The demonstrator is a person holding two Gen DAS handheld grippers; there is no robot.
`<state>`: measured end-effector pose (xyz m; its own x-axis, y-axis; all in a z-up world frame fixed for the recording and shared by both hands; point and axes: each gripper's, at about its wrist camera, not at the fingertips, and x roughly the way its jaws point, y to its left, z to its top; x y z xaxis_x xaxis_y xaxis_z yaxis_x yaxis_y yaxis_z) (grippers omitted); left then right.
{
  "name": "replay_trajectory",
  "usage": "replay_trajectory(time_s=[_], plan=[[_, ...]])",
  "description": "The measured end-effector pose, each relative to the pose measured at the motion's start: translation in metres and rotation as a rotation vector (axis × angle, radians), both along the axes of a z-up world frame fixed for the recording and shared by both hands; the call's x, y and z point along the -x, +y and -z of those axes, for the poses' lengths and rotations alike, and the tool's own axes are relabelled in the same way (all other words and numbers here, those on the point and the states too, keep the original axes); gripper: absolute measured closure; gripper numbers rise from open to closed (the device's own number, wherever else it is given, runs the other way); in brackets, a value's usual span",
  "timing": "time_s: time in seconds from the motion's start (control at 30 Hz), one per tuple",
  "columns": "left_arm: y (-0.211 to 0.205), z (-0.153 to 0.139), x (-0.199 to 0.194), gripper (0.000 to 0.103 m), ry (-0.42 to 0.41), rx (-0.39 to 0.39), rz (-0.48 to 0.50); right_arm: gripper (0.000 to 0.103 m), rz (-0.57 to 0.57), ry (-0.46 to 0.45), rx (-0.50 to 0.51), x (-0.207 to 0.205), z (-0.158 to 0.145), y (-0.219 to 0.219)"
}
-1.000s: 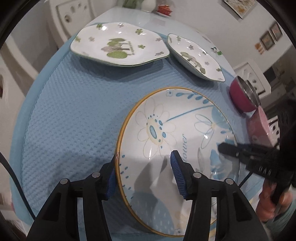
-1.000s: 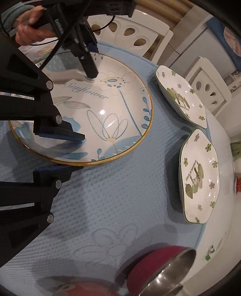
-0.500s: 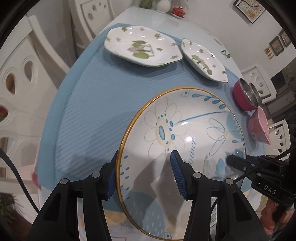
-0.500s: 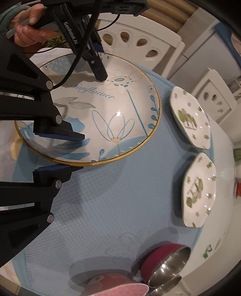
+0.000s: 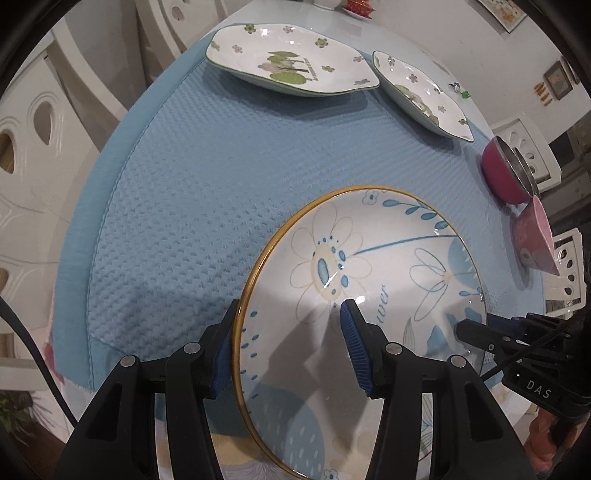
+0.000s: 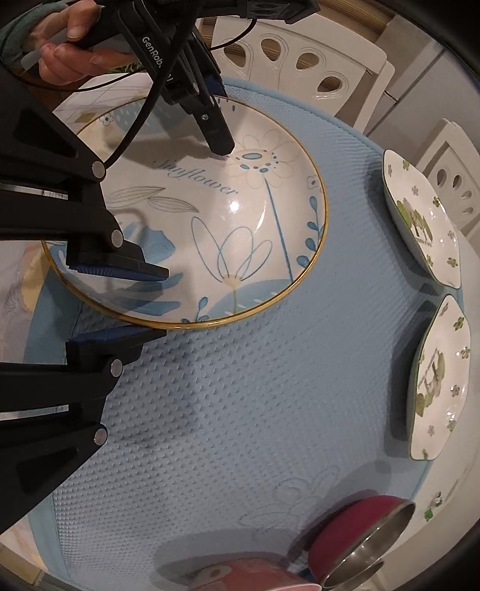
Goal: Organize plates and bowls
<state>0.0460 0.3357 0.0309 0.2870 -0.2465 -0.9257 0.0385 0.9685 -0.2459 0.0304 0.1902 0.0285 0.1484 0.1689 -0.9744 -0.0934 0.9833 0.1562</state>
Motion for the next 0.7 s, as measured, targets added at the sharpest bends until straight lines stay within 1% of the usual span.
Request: replay_trajectory(time_s=[0.1,0.17,0.23,0.3,0.37,0.43,0.47,0.53,0.57,0.6,0.63,0.67,0.7], plan=[[0.003,0.0,-0.001,0.054,0.008,0.021,-0.002,0.081,-0.001,-0.003,-0.016,-0.002,-0.003,-0.003],[0.005,-0.002,-0.001,0.054,0.001,0.013,-0.003,0.081,-0.013,0.0,-0.034,-0.004,-0.008,-0.005],[0.01,-0.007,-0.002,0.053,-0.017,-0.011,0.001,0.081,-0.041,-0.016,-0.005,-0.005,-0.015,-0.008],[0.019,-0.016,-0.004,0.053,-0.064,-0.025,-0.008,0.081,-0.058,-0.061,0.028,-0.006,-0.028,-0.01],[0.029,-0.028,-0.009,0.053,-0.107,-0.02,-0.015,0.081,-0.068,-0.114,0.025,-0.013,-0.043,-0.008],[0.038,-0.042,-0.02,0.053,-0.164,-0.029,-0.019,0.081,-0.08,-0.176,0.019,-0.022,-0.06,-0.004],[0.041,-0.051,-0.027,0.052,-0.196,-0.035,-0.023,0.081,-0.089,-0.22,0.025,-0.029,-0.07,0.001],[0.048,-0.07,-0.043,0.052,-0.267,-0.031,-0.033,0.081,-0.109,-0.277,0.041,-0.042,-0.083,0.012],[0.049,-0.075,-0.048,0.049,-0.286,-0.029,-0.039,0.08,-0.113,-0.294,0.047,-0.05,-0.087,0.017],[0.053,-0.082,-0.056,0.042,-0.313,-0.026,-0.049,0.079,-0.115,-0.305,0.047,-0.057,-0.09,0.018],[0.053,-0.087,-0.064,0.036,-0.331,-0.024,-0.059,0.078,-0.109,-0.311,0.041,-0.065,-0.093,0.021],[0.057,-0.093,-0.074,0.028,-0.356,-0.02,-0.073,0.077,-0.099,-0.311,0.027,-0.073,-0.093,0.021],[0.058,-0.096,-0.079,0.026,-0.368,-0.018,-0.082,0.076,-0.086,-0.307,0.01,-0.081,-0.094,0.022]])
